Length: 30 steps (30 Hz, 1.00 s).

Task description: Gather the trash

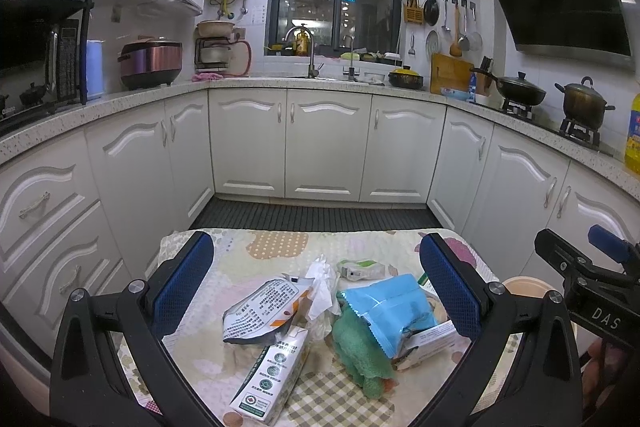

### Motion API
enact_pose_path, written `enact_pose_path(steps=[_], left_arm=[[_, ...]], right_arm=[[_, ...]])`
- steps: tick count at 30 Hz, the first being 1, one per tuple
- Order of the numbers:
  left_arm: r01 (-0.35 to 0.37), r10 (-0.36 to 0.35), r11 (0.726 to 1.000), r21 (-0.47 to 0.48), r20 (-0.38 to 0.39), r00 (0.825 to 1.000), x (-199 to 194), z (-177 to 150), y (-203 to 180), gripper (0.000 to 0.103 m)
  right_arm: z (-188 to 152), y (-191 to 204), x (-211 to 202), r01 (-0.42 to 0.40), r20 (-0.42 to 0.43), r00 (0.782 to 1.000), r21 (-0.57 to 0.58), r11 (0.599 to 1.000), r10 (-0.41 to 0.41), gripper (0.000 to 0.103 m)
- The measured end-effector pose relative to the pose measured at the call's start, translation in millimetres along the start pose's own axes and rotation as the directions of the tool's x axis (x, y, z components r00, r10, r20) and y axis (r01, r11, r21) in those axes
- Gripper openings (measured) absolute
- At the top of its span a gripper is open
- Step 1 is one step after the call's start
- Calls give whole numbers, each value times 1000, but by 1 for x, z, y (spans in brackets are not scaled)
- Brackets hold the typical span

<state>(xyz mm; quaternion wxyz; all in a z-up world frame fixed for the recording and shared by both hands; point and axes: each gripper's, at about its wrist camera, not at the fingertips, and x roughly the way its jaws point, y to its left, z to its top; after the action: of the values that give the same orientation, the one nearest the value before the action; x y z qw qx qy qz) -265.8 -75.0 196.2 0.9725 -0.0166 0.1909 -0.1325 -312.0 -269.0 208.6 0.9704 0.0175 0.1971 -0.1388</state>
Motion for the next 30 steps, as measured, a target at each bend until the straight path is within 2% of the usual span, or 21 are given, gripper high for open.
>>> enact_pose_path(steps=[13,20,25,30], left_arm=[[19,-18,1000,12,-62,998,15,-2,7,103],[64,-61,998,18,-146,987,28,9,25,103],[114,-110,993,2,-235,966,40,15,42,103],[170,-164,985,-9,-332,929,49,8,58,102]], right_arm=[[-3,-5,11,13,-57,998,-24,1000,-14,101],[-3,-20,23,22,-85,996,-18,1000,-23,101],[-5,-24,35,-27,-137,990,10,1000,28,101],[-12,-19,50,-102,-198,975,19,995,104,101]])
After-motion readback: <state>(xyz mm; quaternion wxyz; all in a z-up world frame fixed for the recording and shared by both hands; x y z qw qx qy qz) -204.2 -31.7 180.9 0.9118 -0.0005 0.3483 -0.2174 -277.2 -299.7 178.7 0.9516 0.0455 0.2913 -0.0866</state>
